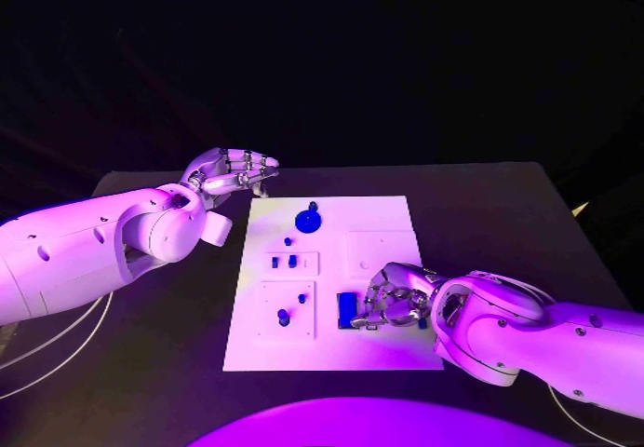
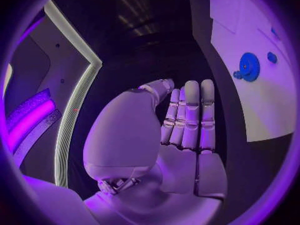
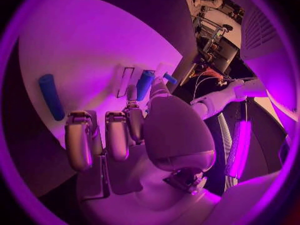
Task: Assemble the parts on the task board
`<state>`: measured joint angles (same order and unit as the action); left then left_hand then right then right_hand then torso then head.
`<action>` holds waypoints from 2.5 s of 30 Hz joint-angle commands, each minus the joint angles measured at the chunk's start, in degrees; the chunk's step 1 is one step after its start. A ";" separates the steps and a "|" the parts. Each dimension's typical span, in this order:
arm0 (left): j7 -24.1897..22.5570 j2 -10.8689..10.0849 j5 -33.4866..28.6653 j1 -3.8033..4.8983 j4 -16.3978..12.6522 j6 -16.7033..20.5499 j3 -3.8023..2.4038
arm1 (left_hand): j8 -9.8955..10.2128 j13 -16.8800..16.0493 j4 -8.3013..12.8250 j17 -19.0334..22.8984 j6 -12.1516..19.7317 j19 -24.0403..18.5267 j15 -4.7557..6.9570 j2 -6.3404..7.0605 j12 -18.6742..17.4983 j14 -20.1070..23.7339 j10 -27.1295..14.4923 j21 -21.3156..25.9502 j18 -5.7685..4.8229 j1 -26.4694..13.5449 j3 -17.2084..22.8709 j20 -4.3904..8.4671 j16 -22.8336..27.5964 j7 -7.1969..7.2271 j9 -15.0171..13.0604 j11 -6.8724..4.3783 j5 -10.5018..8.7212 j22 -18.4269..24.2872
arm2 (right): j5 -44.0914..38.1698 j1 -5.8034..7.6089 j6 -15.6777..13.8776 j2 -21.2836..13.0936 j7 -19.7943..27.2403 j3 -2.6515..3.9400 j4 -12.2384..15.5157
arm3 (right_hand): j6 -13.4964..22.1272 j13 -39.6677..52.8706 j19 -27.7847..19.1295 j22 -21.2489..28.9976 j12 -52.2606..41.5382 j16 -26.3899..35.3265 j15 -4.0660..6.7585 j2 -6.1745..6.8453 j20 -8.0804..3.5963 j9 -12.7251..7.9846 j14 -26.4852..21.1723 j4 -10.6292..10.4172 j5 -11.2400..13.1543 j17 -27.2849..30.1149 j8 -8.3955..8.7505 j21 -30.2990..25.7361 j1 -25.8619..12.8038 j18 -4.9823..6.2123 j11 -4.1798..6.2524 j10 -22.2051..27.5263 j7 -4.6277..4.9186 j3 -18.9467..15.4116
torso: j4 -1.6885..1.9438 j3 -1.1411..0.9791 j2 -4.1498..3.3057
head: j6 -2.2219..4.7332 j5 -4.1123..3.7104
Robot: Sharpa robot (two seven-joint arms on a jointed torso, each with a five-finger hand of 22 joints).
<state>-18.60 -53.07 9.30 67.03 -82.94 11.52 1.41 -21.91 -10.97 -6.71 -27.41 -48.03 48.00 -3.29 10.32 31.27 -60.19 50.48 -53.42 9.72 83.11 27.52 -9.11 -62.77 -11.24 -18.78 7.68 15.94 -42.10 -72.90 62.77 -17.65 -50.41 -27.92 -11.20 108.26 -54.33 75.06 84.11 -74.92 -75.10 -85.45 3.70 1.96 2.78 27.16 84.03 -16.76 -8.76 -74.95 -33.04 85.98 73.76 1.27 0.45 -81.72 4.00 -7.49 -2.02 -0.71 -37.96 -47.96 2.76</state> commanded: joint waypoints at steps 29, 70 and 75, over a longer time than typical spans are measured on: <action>-0.89 0.54 0.14 0.02 -0.17 -0.80 -0.02 | -0.43 0.07 0.30 -0.08 0.38 -0.46 -0.16 -0.09 0.43 0.44 -0.63 0.34 0.72 -0.35 -0.08 0.01 -0.39 -0.09 -0.05 -0.03 -0.19 0.07 | -0.03 1.65 0.47 -14.64 0.54 -0.26 2.71 | 1.93 6.03 4.61 -14.23 -3.38 -1.08 -0.79 -0.03 0.54 -1.30 4.45 0.38 1.98 -7.36 3.67 0.96 4.38 -0.62 -1.25 -2.05 1.20 0.10 | -0.09 -0.07 -0.04 | 0.69 -2.70; -0.86 0.31 0.25 0.02 -0.20 -0.83 -0.02 | -0.49 0.07 0.31 -0.09 0.48 -0.49 -0.18 -0.07 0.53 0.49 -0.68 0.36 0.73 -0.40 -0.11 -0.02 -0.46 -0.11 -0.05 -0.02 -0.20 0.06 | -8.05 -1.80 7.27 -9.91 -5.47 -0.38 -0.05 | -0.68 5.92 4.45 -14.13 -2.82 -1.07 0.08 -1.14 -0.12 -0.28 4.38 1.01 4.46 -7.39 2.89 0.61 9.46 -0.54 -0.19 -1.69 -0.06 0.97 | 0.05 -0.05 -0.03 | 0.25 -2.42; -0.84 0.28 0.27 0.02 -0.20 -0.84 -0.02 | -0.56 0.08 0.34 -0.10 0.54 -0.52 -0.20 -0.06 0.60 0.55 -0.76 0.37 0.73 -0.41 -0.11 -0.04 -0.52 -0.11 -0.07 -0.01 -0.20 0.05 | -9.86 -2.03 6.91 -9.61 -6.32 -0.38 -0.33 | -1.01 6.11 4.55 -14.20 -2.93 -1.15 0.28 -1.77 -0.30 -0.29 4.42 1.24 5.41 -7.61 3.25 0.86 12.73 -0.59 0.05 -1.78 -0.33 3.26 | 0.02 0.00 0.00 | 0.21 -2.42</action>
<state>-18.79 -52.85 9.42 67.03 -82.98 11.48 1.43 -22.18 -10.97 -6.71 -27.42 -47.86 48.00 -3.50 10.32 31.49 -59.98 50.07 -53.42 9.72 83.11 27.52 -9.11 -63.04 -11.40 -18.78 7.69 15.94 -42.11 -80.58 61.52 -14.81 -60.03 -31.69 -10.93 108.52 -55.17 77.55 84.03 -74.90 -78.01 -86.45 3.56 2.87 2.86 35.22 83.92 -15.57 -3.40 -74.90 -30.76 86.76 83.58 1.27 -0.08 -83.33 3.77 -4.50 -1.97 -0.73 -37.97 -47.72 0.34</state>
